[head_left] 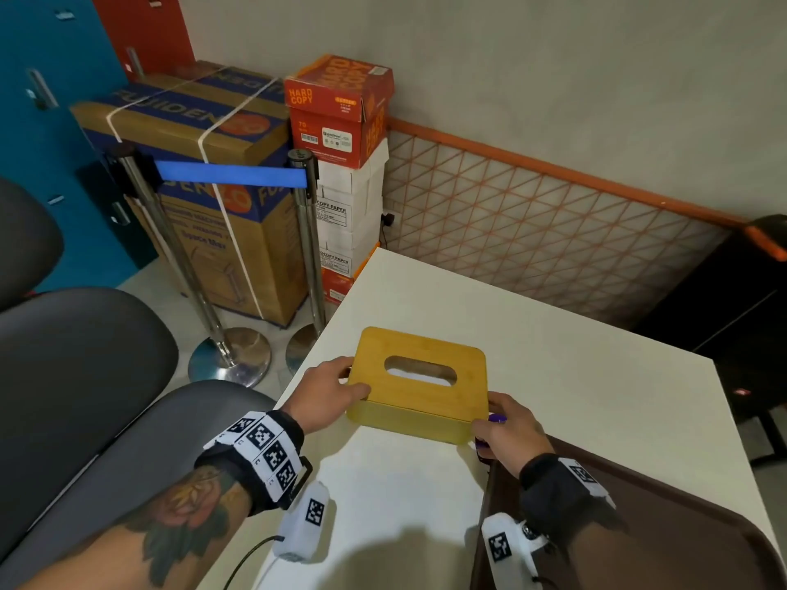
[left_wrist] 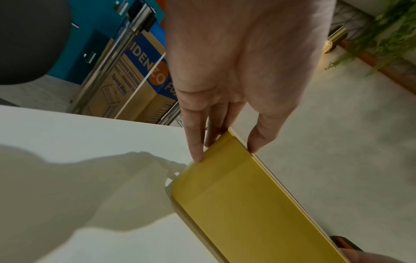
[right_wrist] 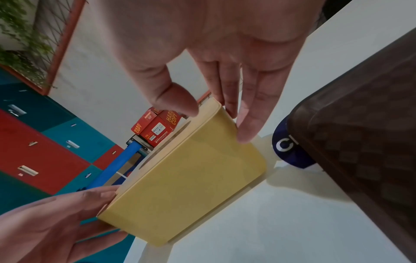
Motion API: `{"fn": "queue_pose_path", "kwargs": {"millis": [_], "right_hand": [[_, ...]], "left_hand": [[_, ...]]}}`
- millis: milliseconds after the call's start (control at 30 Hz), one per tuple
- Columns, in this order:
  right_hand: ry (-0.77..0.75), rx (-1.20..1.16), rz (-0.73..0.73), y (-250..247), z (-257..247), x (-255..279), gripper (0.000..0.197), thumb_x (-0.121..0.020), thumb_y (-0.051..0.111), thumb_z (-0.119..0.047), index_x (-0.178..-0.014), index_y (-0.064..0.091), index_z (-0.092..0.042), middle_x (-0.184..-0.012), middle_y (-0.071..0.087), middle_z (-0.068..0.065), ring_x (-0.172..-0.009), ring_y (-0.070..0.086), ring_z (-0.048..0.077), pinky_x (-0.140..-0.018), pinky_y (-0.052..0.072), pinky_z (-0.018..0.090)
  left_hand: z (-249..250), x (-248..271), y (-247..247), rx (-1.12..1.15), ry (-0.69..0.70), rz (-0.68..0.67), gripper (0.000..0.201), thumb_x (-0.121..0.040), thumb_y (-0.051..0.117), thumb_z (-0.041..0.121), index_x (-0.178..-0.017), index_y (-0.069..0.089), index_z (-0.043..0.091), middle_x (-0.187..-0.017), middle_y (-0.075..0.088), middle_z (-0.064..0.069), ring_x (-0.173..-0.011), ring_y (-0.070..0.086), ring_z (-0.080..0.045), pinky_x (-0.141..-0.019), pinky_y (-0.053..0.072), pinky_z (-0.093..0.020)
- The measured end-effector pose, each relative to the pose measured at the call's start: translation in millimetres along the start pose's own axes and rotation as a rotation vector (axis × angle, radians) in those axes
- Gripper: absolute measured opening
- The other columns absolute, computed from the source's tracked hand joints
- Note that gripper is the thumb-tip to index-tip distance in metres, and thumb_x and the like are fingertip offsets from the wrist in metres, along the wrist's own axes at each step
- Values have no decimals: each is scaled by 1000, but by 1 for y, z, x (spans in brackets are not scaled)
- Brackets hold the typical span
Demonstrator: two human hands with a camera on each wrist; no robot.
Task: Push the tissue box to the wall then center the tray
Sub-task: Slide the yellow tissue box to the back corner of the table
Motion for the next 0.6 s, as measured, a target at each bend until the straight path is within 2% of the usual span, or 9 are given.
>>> {"fn": "queue_pose_path", "kwargs": {"millis": [67, 167, 233, 333, 400, 466, 533, 566, 600], "right_hand": [[-2, 8, 11, -4, 0, -8, 49, -75, 65, -19, -122, 56, -30, -115, 64, -4, -91, 66, 21, -84, 60, 45], [-8, 49, 22, -7, -1, -19, 57, -67, 65, -29, -123, 54, -34, -120, 62, -4, -101, 63, 24, -89, 56, 43], [-36, 153, 64, -8, -6, -22, 59, -72, 67, -30, -129, 50, -30, -122, 60, 0, -106, 60, 25, -89, 52, 38], [-257, 590, 189, -7, -33, -22, 74, -78, 66, -34, -144, 34, -23, -143, 41, 5, -125, 43, 27, -100, 44, 40], [-437, 778, 207, 9, -54, -19, 75, -80, 63, -31, -147, 31, -24, -150, 34, 3, -131, 36, 27, -101, 40, 41], [-524, 859, 172, 25, -63, -24, 64, -80, 64, -22, -141, 43, -24, -148, 42, 2, -130, 41, 28, -96, 44, 45], [-549, 949, 159, 36, -67, -33, 53, -74, 71, -18, -126, 59, -22, -134, 59, 4, -120, 53, 32, -82, 50, 48], [-543, 986, 164, 37, -68, -38, 51, -70, 76, -18, -119, 63, -22, -124, 66, 4, -114, 58, 32, -75, 52, 47], [-539, 1006, 168, 37, -69, -43, 51, -67, 79, -19, -116, 65, -23, -116, 69, 3, -110, 61, 33, -70, 53, 47]], "left_hand": [[3, -13, 3, 9, 5, 3, 46, -76, 65, 34, -122, 62, 27, -114, 69, 3, -102, 65, -18, -92, 53, -38], [9, -28, 11, 41, 15, -6, 48, -83, 65, 26, -130, 56, 25, -116, 66, 3, -103, 65, -19, -86, 49, -29], [11, -35, 15, 64, 20, -22, 49, -84, 65, 27, -132, 54, 25, -118, 64, 4, -104, 65, -19, -86, 47, -27], [1, -40, 14, 88, 7, -5, 50, -86, 64, 39, -133, 55, 23, -124, 64, 2, -112, 62, -17, -99, 47, -33], [-14, -39, 8, -1, 4, 31, 45, -92, 55, 40, -132, 56, 20, -127, 64, 2, -119, 58, -17, -102, 42, -31], [-32, -33, 2, -143, 11, 54, 38, -96, 48, 35, -125, 62, 16, -128, 64, 1, -120, 56, -19, -99, 40, -27], [-51, -26, -1, -343, 34, 44, 41, -85, 49, 37, -113, 66, 12, -122, 65, -3, -116, 57, -25, -94, 41, -27], [-62, -24, 0, -457, 28, 20, 43, -79, 51, 36, -112, 64, 11, -126, 62, -5, -121, 53, -27, -97, 41, -28], [-72, -23, 2, -557, 11, -5, 46, -76, 55, 32, -117, 61, 13, -137, 54, -8, -131, 45, -27, -103, 37, -29]]}}
Point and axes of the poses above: each hand's wrist, its own x-axis away from the middle knuckle, its own y-axis out of the palm, z = x × y, the point moved 10 cm from there along -x, towards the middle knuckle
